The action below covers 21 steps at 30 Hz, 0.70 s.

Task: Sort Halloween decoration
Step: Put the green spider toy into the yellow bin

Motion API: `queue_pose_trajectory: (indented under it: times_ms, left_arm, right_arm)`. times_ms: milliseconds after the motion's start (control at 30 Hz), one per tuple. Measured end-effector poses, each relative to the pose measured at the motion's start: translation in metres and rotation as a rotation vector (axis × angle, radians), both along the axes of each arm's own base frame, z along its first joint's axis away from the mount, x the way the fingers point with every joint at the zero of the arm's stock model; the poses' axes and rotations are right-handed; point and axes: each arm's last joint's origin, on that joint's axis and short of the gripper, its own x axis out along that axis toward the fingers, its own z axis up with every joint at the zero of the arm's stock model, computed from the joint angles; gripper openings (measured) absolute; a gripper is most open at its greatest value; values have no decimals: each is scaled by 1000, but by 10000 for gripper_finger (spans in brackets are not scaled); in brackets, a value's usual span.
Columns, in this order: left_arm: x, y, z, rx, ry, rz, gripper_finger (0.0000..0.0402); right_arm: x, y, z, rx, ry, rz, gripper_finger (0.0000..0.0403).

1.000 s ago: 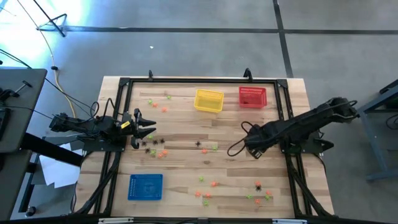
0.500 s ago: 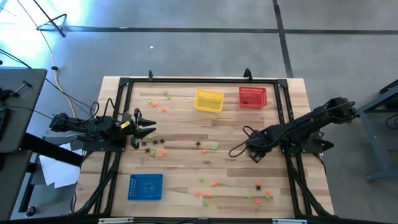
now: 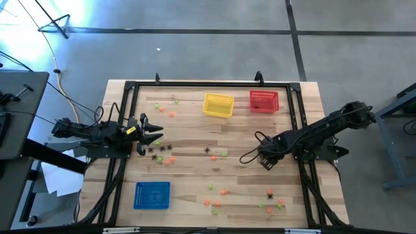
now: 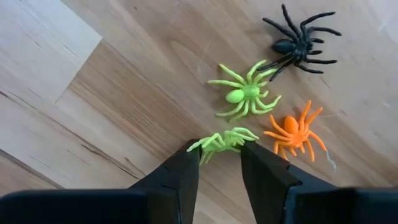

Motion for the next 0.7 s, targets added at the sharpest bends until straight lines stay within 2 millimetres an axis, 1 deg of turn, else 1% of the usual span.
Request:
queue_pose_trajectory:
  times_ms: [100,267,300,500,633,700]
  left_arm:
    - [0,0,0,0,-1,0,129]
    - [0,0,0,0,-1,0,129]
    - [0,0,0,0,-1,0,129]
    - [0,0,0,0,0,0,129]
    - [0,0,0,0,-1,0,129]
    - [0,0,0,0,0,0,129]
  right_arm:
    - [0,0,0,3,3,0,83]
    - [0,1,0,30,4,0,16]
    - [0,1,0,33,6,0,9]
    - [-1,1,1,54,12,8,3]
    - [-2,2,11,79,9,14,3]
    - [-2,2,20,97,-5,23,2]
